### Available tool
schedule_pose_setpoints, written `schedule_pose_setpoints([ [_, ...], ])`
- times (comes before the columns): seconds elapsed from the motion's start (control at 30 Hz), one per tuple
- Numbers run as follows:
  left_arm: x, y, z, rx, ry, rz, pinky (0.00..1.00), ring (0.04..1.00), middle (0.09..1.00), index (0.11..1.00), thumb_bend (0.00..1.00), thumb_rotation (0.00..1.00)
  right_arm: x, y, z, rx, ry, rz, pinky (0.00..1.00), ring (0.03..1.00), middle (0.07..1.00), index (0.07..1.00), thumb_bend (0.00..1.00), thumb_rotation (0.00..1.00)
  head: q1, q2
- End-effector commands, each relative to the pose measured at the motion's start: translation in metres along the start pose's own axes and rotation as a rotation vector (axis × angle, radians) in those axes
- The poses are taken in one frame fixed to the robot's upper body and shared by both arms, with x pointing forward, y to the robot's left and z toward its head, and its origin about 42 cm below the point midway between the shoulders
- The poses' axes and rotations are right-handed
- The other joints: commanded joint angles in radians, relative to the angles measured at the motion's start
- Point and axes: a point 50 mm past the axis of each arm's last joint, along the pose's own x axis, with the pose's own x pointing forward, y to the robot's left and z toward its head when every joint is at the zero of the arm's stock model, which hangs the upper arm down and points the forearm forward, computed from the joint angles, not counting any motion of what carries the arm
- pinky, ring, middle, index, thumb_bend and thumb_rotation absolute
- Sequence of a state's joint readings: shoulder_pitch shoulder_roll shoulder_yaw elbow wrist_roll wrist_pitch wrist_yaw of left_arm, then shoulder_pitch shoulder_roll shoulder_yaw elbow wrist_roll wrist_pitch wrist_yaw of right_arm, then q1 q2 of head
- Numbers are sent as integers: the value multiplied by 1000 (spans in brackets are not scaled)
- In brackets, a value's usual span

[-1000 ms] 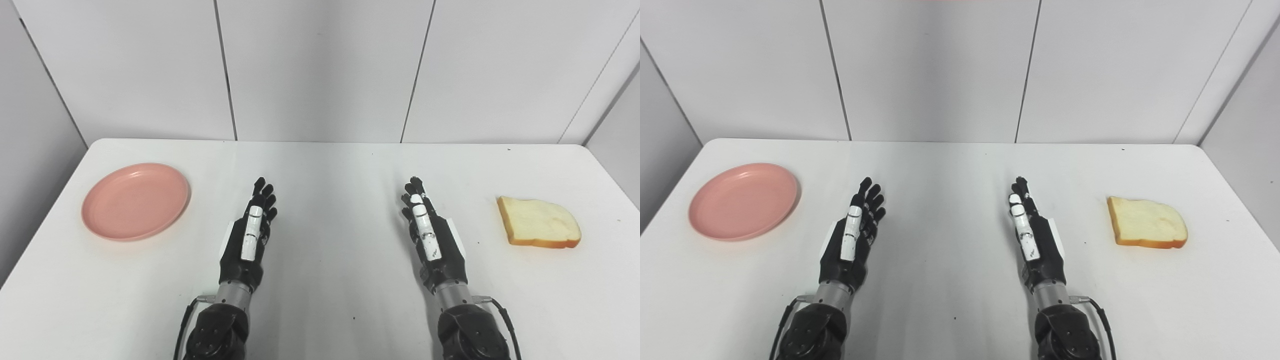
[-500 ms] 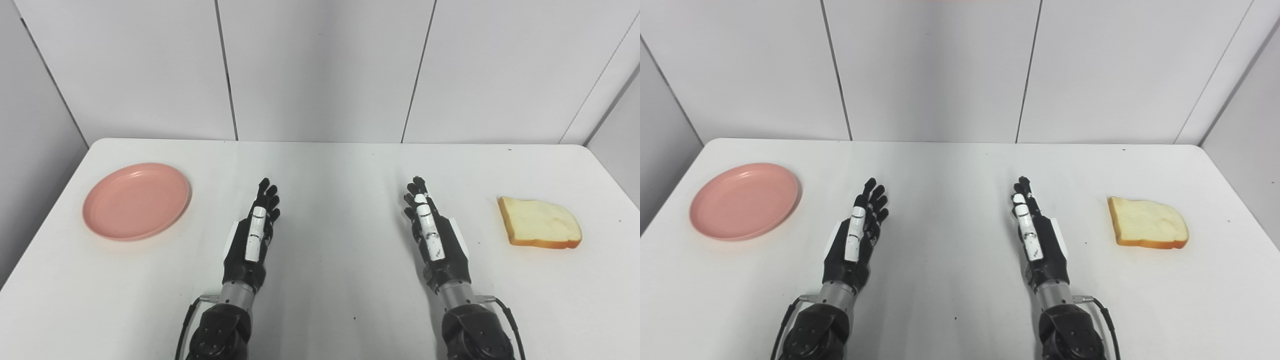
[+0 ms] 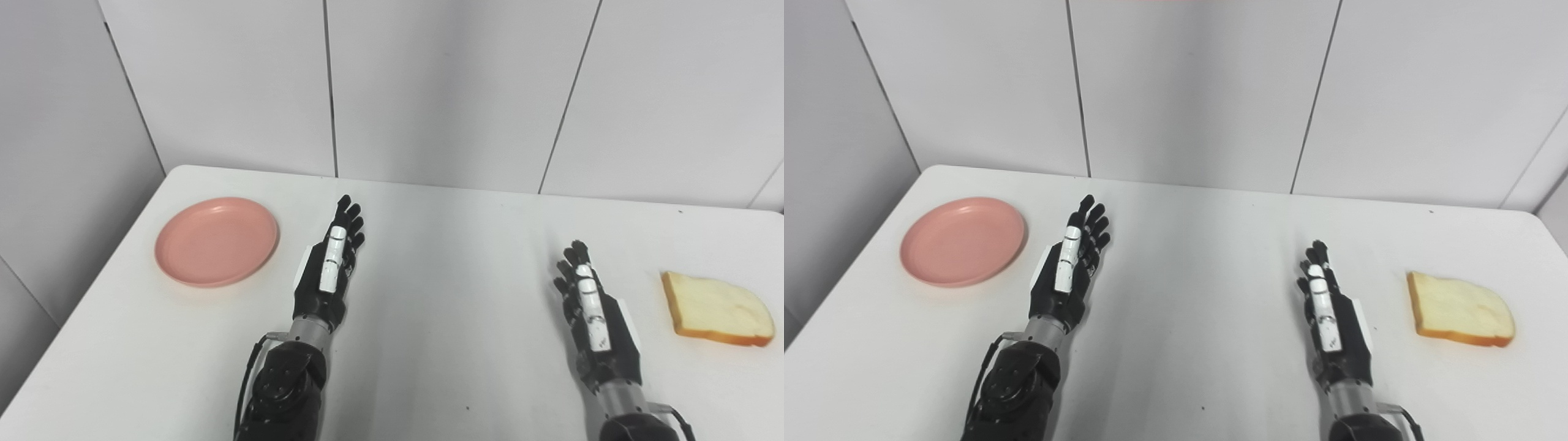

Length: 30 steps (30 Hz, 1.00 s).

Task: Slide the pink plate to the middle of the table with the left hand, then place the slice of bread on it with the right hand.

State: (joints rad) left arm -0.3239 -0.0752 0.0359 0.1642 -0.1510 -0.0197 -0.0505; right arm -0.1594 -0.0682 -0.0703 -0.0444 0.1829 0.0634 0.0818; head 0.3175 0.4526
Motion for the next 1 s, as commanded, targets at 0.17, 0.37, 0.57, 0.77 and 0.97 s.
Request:
schedule_pose_setpoints([
  [0.17, 22, 20, 48, 26, -121, 39, 1000, 1000, 1000, 1000, 708, 986, 5, 0, 18, 8, -89, 9, 1000, 1000, 994, 1000, 579, 905, 57, -22],
  [0.37, 26, 44, 62, 59, -158, 82, 1000, 1000, 1000, 999, 713, 1000, -1, 1, 27, 6, -94, 29, 1000, 1000, 1000, 1000, 558, 927, 108, -41],
  [0.57, 34, 74, 79, 132, -180, 163, 1000, 979, 966, 968, 704, 1000, 0, 0, 28, 25, -102, 23, 1000, 1000, 997, 1000, 562, 962, 155, -60],
  [0.77, 45, 111, 99, 196, -207, 202, 1000, 983, 975, 978, 712, 1000, 4, -5, 21, 32, -121, 45, 1000, 1000, 1000, 1000, 563, 964, 183, -83],
  [0.97, 53, 158, 112, 233, -213, 312, 891, 902, 908, 912, 721, 1000, 6, -6, 17, 51, -120, 50, 1000, 1000, 998, 999, 560, 936, 204, -104],
])
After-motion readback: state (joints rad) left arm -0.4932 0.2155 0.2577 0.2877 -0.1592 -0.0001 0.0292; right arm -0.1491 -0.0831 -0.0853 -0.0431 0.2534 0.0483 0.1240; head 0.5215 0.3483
